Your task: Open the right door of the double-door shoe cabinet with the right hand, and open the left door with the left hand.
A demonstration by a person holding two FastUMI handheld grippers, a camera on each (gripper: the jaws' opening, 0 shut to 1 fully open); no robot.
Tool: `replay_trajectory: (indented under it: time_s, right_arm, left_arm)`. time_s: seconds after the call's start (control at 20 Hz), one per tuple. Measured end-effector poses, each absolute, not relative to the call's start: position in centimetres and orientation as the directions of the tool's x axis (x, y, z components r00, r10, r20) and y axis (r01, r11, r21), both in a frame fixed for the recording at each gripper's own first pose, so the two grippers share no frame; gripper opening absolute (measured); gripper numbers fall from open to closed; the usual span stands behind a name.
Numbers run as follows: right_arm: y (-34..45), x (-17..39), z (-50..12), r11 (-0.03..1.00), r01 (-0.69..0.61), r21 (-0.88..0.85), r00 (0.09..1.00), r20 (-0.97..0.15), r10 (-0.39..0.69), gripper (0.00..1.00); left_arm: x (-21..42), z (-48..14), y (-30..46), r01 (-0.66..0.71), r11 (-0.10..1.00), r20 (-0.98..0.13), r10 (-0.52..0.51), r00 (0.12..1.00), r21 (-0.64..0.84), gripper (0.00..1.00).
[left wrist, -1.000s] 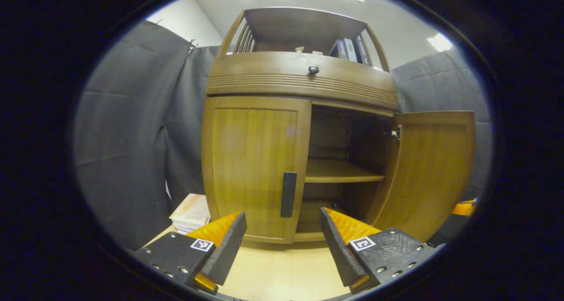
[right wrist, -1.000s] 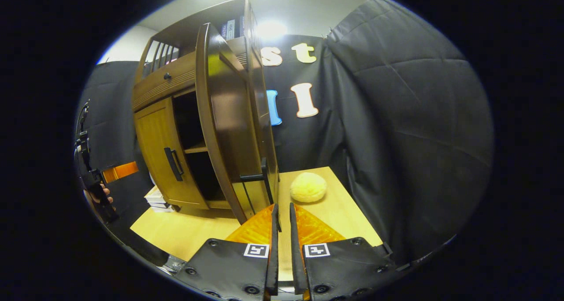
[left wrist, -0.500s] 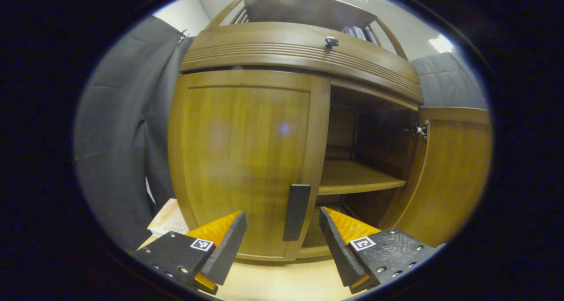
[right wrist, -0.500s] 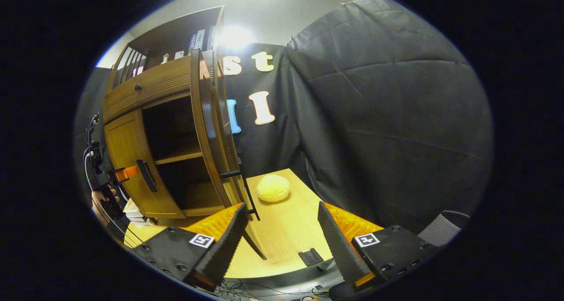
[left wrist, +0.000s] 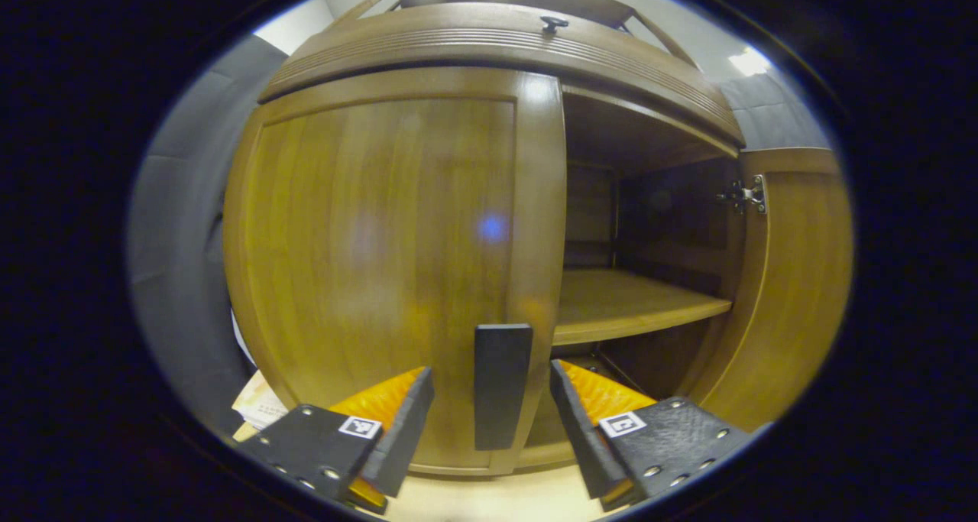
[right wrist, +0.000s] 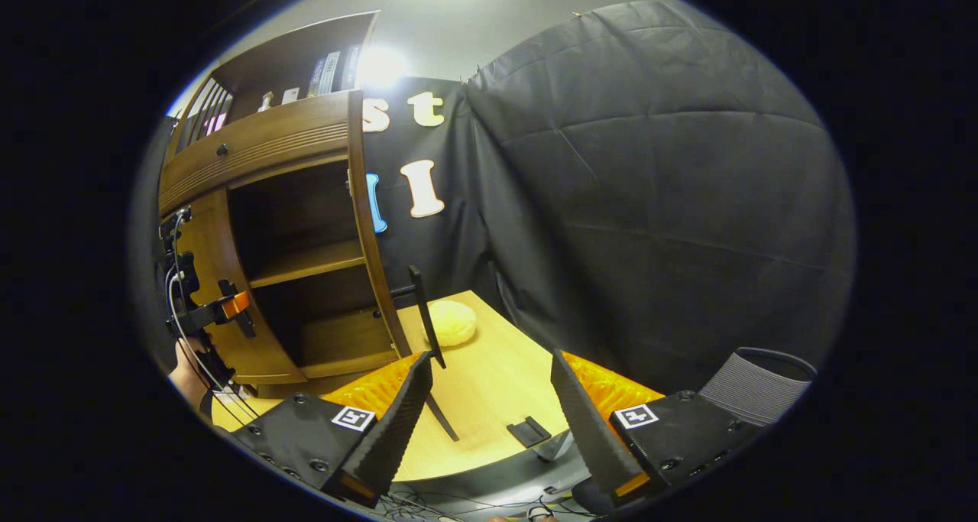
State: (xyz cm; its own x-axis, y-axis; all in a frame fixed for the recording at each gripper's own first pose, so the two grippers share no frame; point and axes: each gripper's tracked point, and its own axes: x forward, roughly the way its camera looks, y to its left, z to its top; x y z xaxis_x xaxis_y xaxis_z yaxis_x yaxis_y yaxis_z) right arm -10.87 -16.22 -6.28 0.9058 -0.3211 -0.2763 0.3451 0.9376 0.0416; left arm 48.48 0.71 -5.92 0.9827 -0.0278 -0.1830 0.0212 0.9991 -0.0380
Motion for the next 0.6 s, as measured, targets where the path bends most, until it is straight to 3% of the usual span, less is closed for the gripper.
replay_trajectory:
  time_s: [0.45, 0.6]
  right_arm:
    - [-12.5, -9.5, -6.8, 0.953, 0.3, 0.033, 0.918, -0.281, -0.279, 0.93]
    - [-11.6, -9.3, -7.0, 0.959, 0.282, 0.038, 0.925, -0.278, -0.261, 0.93]
  left_arm:
    - [49.0, -5.9, 0.2, 0.051, 0.997, -0.16, -0.059, 0.985, -0.057, 0.27]
    - [49.1, -6.0, 0.2, 0.061, 0.996, -0.158, -0.07, 0.985, -0.061, 0.18]
